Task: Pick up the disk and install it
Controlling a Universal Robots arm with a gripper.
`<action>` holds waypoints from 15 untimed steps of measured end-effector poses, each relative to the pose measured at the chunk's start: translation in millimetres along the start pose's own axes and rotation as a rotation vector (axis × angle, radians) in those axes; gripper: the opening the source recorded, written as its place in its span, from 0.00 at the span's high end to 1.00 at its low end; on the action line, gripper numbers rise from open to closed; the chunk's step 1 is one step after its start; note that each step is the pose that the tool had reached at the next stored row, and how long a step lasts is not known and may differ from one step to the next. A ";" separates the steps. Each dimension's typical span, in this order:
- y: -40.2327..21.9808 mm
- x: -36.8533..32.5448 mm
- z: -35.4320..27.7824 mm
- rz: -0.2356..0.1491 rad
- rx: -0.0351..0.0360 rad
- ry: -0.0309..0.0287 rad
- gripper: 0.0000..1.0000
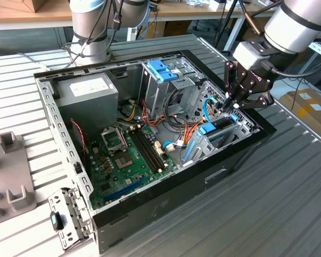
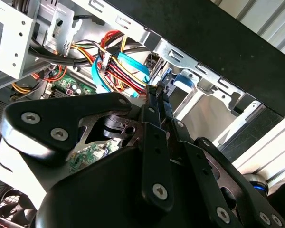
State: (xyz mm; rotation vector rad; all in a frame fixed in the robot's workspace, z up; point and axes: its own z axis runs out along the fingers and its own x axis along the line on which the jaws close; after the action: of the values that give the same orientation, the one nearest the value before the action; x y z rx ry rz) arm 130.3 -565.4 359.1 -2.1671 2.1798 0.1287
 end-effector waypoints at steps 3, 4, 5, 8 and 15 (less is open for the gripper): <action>0.8 2.8 0.2 0.000 0.0000 0.0000 0.83; 1.1 3.5 0.3 0.000 0.0000 0.0000 0.83; 1.4 4.5 0.4 0.000 0.0000 0.0000 0.83; 2.7 7.7 0.7 0.000 0.0000 0.0001 0.83; 5.1 12.9 4.5 0.000 0.0000 0.0002 0.83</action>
State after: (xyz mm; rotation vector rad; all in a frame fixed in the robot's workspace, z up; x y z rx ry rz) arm 125.1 -577.7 353.3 -2.1670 2.1801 0.1285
